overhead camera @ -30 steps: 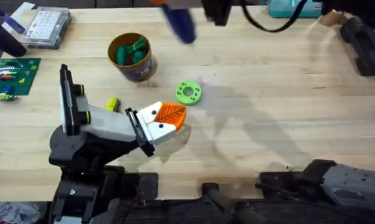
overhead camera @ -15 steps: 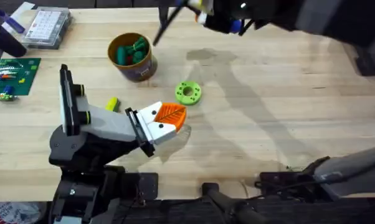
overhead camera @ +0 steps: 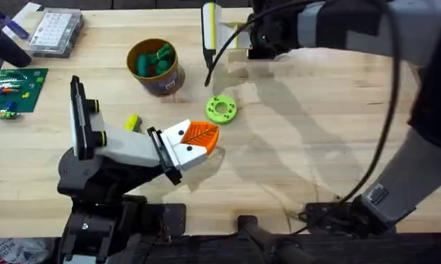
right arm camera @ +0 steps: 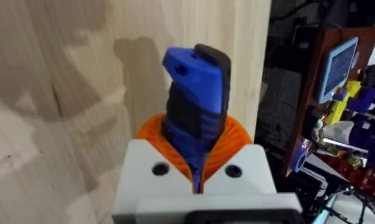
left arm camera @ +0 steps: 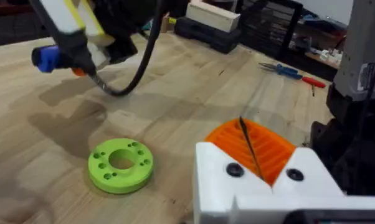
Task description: Pick up the gripper from the table and insert it into the empty holder that is missing its gripper. Then pick up a screw, insert it into the mounting hole, and use the screwdriver to tighten it. Finally, clean up the table by picking up the vegetable and placing it into the bucket.
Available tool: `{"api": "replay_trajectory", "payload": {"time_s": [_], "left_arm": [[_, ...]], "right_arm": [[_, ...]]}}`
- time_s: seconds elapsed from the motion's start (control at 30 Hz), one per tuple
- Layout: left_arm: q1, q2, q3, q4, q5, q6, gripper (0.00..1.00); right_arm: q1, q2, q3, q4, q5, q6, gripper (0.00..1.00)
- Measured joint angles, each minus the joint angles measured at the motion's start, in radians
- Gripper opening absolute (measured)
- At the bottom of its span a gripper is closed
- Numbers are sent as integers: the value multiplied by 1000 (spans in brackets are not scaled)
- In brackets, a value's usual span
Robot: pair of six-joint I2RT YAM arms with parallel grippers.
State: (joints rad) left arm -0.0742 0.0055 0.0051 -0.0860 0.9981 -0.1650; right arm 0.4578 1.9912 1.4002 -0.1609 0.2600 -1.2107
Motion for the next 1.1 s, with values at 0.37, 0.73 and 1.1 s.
{"api": "replay_trajectory", "payload": {"time_s": [0.37, 0.73, 1.1], "left_arm": [[0, 0, 0, 0, 0, 0, 12], [0, 0, 0, 0, 0, 0, 12], [0, 0, 0, 0, 0, 0, 12]], "right_arm": [[-10, 105, 10, 44, 10, -87, 251], [-14, 103, 40, 63, 19, -107, 994], [-14, 103, 40, 63, 23, -107, 994]]}}
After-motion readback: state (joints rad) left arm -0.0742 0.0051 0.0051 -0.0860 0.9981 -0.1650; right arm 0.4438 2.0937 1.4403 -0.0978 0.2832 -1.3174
